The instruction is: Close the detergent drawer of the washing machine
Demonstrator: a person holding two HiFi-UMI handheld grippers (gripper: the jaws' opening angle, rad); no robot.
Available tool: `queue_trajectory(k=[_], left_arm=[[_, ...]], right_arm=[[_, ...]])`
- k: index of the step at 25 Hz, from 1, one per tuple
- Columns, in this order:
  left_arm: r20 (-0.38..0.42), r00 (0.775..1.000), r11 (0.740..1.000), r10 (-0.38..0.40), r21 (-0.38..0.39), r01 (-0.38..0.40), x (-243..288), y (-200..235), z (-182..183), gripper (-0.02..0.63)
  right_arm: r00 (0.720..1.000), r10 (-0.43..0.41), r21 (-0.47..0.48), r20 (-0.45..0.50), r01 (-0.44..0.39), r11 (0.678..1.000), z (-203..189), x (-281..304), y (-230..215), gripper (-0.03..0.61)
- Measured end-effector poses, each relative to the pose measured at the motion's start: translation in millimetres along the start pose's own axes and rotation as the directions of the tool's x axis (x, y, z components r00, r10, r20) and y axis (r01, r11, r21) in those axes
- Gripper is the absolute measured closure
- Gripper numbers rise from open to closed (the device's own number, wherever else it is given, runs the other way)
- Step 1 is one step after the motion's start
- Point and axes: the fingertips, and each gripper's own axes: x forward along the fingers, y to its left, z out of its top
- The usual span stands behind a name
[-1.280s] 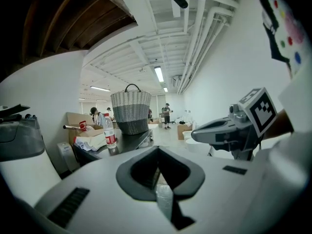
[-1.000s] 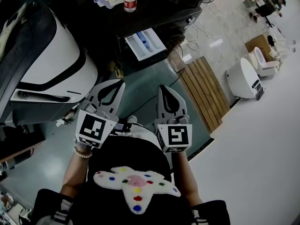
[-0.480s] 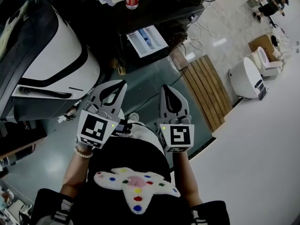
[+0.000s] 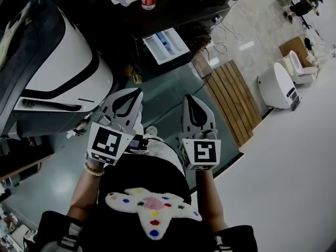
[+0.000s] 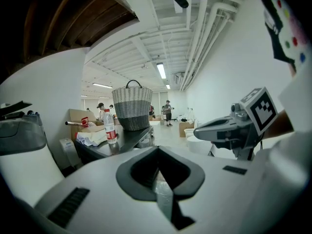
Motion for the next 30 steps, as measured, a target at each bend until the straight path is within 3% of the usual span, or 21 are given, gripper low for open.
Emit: queue_trajectory(k=[10,13,16,25,30], left_arm=[[-0.001,1.0,0.999,0.004,-0.052,-0.004,12,7,-6,0.601],[-0.003,1.0,0.998,-0.006,-0.07,0.006,18,7,-9,0.581],[-0.011,1.0,0.996,-0.017,-0.082,0.016,23,7,-12,0.518],[-0.05,0.998,0.996,-0.038,-0.086,0.033,45,11,-31,0.499],[-0.074,0.997,0.996,-0.035,-0.086,0.028,60,17,-41,0.494]], right_arm=[[0.999,-0.038,0.017,-0.016,0.038,0.999,-4,7,-10,0.574],[1.0,-0.016,0.028,0.014,0.015,1.0,-4,10,-9,0.574],[1.0,0.009,0.039,-0.009,-0.009,0.999,-8,14,-6,0.528],[0.999,0.032,0.027,-0.02,-0.031,0.999,-20,34,-13,0.448],[0.998,0.03,0.015,-0.06,-0.029,0.999,-35,53,-23,0.442]])
